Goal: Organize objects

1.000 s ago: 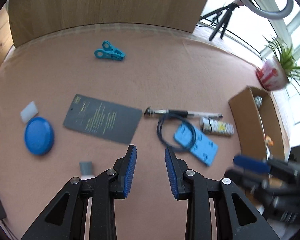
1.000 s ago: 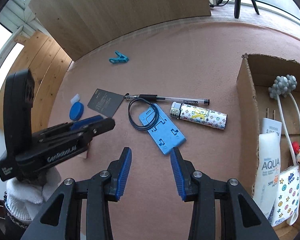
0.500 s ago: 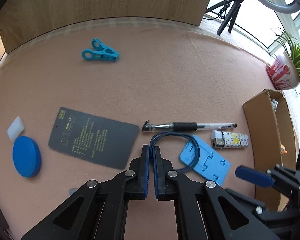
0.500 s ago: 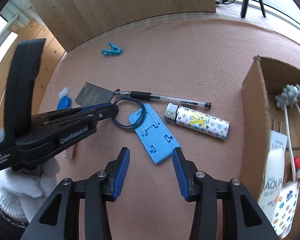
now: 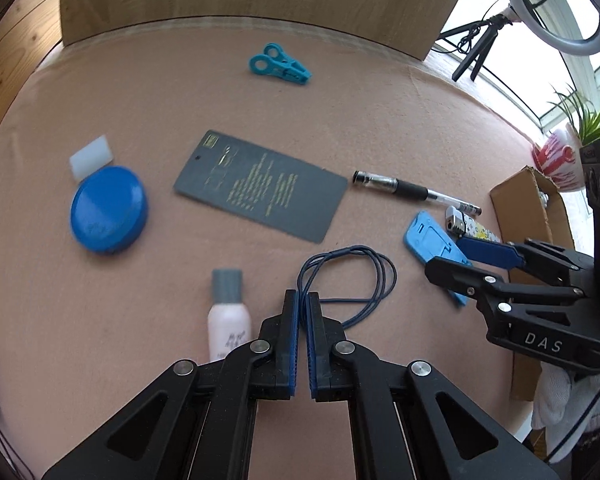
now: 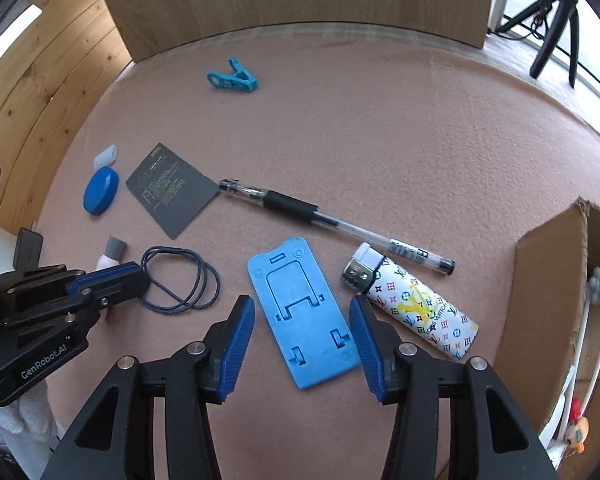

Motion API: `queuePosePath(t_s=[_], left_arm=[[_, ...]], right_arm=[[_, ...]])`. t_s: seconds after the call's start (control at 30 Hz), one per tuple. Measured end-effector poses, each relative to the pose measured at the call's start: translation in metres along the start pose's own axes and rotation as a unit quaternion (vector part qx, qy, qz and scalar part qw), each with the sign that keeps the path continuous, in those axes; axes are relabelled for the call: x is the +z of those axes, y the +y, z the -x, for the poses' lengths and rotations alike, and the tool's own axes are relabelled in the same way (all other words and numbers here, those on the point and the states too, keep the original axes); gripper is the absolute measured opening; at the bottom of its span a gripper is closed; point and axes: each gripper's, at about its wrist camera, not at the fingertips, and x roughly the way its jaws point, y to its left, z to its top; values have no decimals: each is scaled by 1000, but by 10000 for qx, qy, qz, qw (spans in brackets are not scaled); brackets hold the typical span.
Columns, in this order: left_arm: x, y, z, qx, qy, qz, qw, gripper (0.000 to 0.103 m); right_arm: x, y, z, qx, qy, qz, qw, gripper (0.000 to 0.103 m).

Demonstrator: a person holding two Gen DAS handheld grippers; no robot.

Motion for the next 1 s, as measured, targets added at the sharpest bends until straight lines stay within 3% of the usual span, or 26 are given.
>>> queuePosePath(t_s=[0.2,0.3,0.63,1.0], left_arm=[[-14,11,2,-216,-59,323,9992,3],[-17,11,5,-276,-96,390,9988,3],[-9,7,35,-378,-421,397,9976,2],[6,-26,87,-658,-822,-1,9944,2]], right_arm=[[-4,17,-3,-341,141,535,9979,47],[-7,22,-3,-591,90,650,9961,35],[-27,-3,21,-17,-163,-75,9998,33],[-56,-17,81,230,-783,-467,9956,33]])
